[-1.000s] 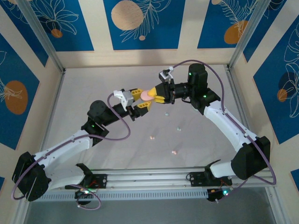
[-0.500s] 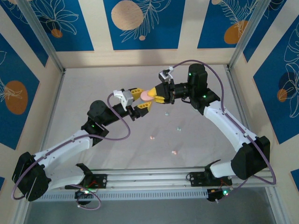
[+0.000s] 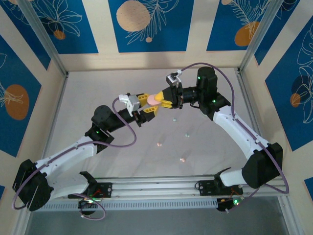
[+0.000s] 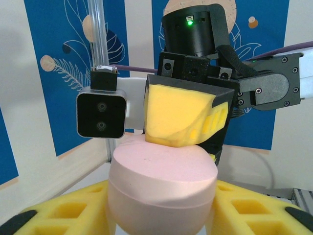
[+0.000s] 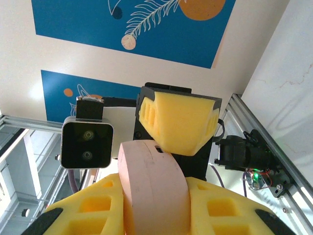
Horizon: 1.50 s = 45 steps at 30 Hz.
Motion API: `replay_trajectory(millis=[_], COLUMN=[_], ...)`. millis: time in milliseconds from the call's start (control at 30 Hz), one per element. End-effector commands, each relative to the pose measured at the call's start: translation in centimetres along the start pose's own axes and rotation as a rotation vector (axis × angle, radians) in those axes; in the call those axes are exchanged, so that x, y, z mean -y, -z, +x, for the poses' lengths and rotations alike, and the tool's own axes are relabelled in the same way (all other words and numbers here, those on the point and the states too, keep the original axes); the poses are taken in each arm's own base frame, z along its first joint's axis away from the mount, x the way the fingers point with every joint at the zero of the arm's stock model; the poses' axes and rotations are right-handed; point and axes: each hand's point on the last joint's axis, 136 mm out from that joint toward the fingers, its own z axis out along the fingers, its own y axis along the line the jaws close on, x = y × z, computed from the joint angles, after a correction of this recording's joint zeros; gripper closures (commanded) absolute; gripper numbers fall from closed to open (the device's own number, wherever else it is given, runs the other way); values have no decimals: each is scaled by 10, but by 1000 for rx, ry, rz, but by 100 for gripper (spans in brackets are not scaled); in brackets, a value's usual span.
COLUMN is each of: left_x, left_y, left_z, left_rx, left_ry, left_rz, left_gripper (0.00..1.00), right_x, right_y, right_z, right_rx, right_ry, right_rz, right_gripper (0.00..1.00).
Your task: Insert wireless bluetooth earbuds into charging case
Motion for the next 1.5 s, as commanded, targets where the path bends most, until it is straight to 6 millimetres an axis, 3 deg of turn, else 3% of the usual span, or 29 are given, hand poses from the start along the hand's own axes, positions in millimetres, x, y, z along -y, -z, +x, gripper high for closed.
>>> replay_trajectory(millis=[0, 333, 1033, 1467], left_x=[1, 2, 3, 3], left_y=[-1, -3, -4, -4], left_z=[-21, -20, -19, -20], left_rx=[57, 55, 57, 51], left_ry=[-15, -8, 17, 8], left_rz=[1, 7, 18, 17], left_gripper=[54, 47, 50, 66], right_x=[6, 4, 5, 7], right_y=[-2, -3, -4, -4], right_z=[5, 4, 4, 5], right_rx=[-25, -26, -27, -28], right_ry=[3, 11, 30, 23], right_rz=[-2, -7, -8, -2], right_gripper=[79, 79, 78, 75])
